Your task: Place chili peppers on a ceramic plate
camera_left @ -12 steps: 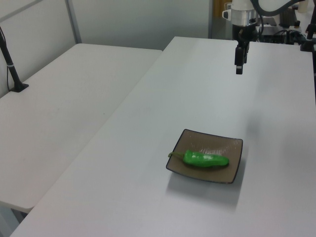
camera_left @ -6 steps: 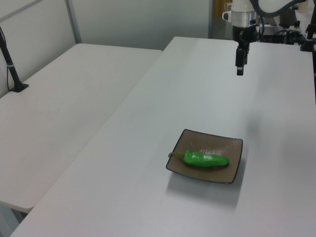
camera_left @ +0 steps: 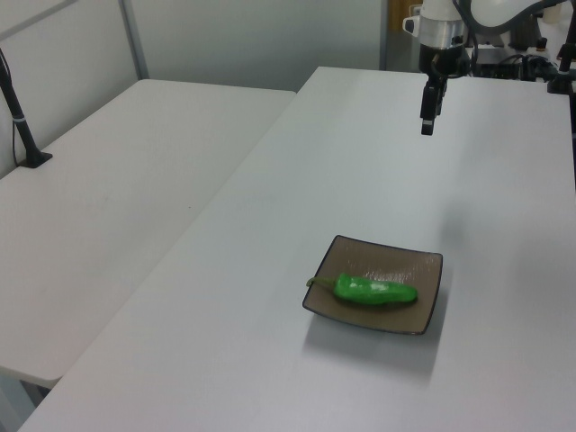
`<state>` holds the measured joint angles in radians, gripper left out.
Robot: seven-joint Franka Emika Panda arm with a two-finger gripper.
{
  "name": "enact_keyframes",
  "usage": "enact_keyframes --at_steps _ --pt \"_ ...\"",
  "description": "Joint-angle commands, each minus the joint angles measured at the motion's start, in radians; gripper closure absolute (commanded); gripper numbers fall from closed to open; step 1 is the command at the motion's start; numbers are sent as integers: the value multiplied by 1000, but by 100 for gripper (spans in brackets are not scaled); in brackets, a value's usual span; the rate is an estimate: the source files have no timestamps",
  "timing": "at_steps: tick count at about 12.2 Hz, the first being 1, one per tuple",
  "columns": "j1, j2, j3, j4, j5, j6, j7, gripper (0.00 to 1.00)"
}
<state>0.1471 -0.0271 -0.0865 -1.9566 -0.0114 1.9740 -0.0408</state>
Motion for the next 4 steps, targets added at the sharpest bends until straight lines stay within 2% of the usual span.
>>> enact_keyframes --at_steps 1,4 --pt "-23 -1 -3 -27 19 52 44 0" --pt "-21 -1 -3 -22 19 49 45 0"
